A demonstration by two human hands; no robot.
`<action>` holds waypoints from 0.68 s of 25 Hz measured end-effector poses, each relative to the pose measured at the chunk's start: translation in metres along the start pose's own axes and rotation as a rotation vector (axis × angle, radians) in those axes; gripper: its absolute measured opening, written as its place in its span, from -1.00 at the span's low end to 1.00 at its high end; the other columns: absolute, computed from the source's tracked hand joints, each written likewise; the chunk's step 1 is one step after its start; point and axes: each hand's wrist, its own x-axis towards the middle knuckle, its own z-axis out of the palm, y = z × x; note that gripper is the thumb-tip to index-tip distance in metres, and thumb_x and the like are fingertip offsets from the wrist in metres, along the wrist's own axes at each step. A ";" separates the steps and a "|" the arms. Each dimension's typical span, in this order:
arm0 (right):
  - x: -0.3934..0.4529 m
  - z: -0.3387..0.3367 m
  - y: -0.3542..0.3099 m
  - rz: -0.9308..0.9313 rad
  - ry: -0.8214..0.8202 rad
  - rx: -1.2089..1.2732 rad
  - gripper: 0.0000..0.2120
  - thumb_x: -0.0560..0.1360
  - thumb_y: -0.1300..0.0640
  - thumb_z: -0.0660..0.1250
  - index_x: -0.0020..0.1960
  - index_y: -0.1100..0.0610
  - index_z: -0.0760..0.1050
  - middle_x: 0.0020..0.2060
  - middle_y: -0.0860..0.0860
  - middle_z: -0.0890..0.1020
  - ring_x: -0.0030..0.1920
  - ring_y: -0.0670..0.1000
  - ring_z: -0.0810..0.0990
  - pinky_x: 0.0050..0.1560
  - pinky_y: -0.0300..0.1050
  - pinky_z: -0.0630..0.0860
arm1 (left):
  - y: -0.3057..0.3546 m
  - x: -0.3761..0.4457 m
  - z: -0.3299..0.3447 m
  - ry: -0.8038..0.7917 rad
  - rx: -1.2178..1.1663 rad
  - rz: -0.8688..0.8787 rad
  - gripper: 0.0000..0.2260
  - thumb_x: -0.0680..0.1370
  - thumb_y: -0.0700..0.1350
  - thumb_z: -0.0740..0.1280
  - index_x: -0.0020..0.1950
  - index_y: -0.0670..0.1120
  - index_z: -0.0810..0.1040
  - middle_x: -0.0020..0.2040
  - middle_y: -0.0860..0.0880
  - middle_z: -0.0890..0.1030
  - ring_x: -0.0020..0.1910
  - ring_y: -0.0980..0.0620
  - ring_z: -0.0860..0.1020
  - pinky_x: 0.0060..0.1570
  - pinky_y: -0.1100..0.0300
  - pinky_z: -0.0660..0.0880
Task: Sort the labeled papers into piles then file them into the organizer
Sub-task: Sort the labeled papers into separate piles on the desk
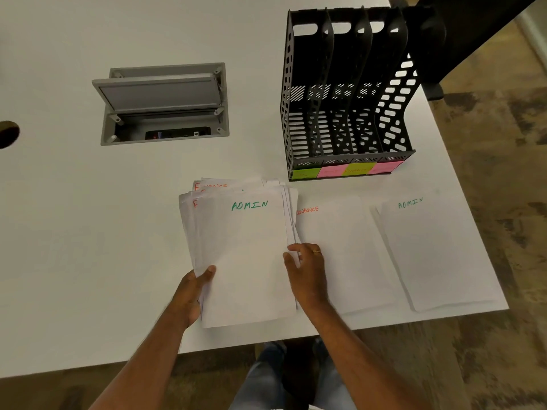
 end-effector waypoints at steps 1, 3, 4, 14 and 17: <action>0.000 0.001 0.001 0.022 -0.002 -0.016 -0.76 0.57 -0.02 0.37 0.20 0.02 0.55 0.18 -0.03 0.52 0.18 -0.03 0.54 0.08 -0.23 0.54 | 0.001 -0.003 0.002 -0.002 -0.003 0.003 -0.84 0.60 -0.10 0.35 0.18 -0.05 0.54 0.09 -0.16 0.66 0.07 -0.21 0.62 0.09 -0.14 0.55; 0.001 0.000 0.004 0.072 -0.016 -0.008 -0.71 0.53 -0.04 0.42 0.18 0.07 0.56 0.17 0.01 0.54 0.18 0.00 0.53 0.05 -0.26 0.49 | 0.002 -0.007 0.005 -0.014 -0.012 0.007 -0.87 0.61 -0.10 0.34 0.15 -0.03 0.54 0.06 -0.15 0.66 0.04 -0.18 0.63 0.06 -0.12 0.56; 0.001 -0.001 0.007 0.106 -0.024 0.013 -0.69 0.50 -0.05 0.46 0.15 0.09 0.57 0.14 0.01 0.54 0.17 0.01 0.53 0.03 -0.25 0.49 | 0.001 -0.008 0.007 -0.020 -0.014 0.005 -0.88 0.61 -0.10 0.33 0.15 -0.03 0.54 0.06 -0.15 0.66 0.04 -0.18 0.63 0.07 -0.12 0.56; 0.019 -0.077 0.048 0.164 0.219 0.009 -0.87 0.61 0.01 0.31 0.09 0.04 0.49 -0.02 -0.04 0.56 0.05 0.12 0.61 -0.16 -0.20 0.40 | -0.019 -0.014 0.059 -0.102 0.014 0.009 -0.66 0.45 0.00 0.45 0.20 0.00 0.53 0.09 -0.11 0.67 0.11 -0.17 0.61 0.06 -0.08 0.57; 0.046 -0.156 0.098 0.183 0.482 -0.185 -0.80 0.67 -0.01 0.17 0.19 0.09 0.41 0.04 0.15 0.63 -0.02 0.21 0.63 -0.19 -0.15 0.35 | -0.028 -0.009 0.079 -0.109 0.001 0.005 -0.71 0.51 -0.04 0.44 0.20 -0.01 0.54 0.08 -0.10 0.71 0.11 -0.16 0.63 0.16 -0.14 0.54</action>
